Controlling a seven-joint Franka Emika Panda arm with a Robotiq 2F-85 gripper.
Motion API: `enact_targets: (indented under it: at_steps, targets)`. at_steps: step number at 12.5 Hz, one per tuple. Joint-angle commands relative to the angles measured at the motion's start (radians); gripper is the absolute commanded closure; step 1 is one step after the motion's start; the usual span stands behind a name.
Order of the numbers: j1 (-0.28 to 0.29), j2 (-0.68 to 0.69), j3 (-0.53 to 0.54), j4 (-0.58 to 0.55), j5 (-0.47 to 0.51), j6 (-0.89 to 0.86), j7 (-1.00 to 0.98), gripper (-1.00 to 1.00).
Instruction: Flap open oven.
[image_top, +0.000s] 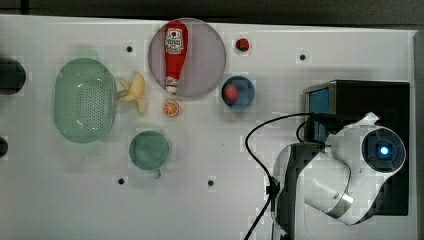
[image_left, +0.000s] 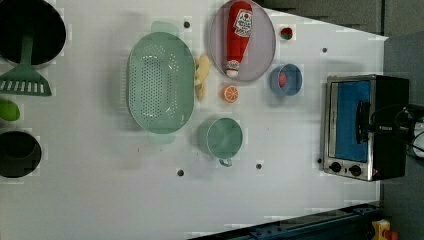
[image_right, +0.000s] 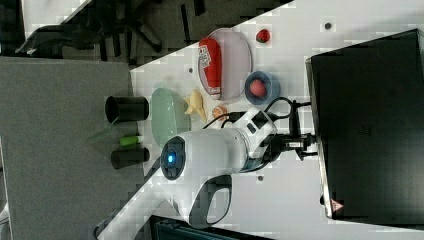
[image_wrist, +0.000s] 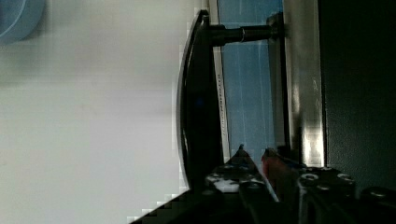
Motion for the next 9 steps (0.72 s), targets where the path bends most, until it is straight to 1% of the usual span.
enact_targets:
  at_steps: [1,3,4,7,9]
  targets:
    - [0.013,-0.009,0.018,-0.002,0.002,0.028,-0.030,0.65]
    - [0.025,-0.008,0.026,-0.006,-0.018,0.025,-0.023,0.65]
    - [0.033,-0.007,0.035,-0.008,-0.051,0.025,-0.004,0.65]
    - [0.060,-0.006,0.070,-0.022,-0.222,0.020,0.194,0.65]
    - [0.076,-0.004,0.099,-0.035,-0.309,0.007,0.313,0.65]
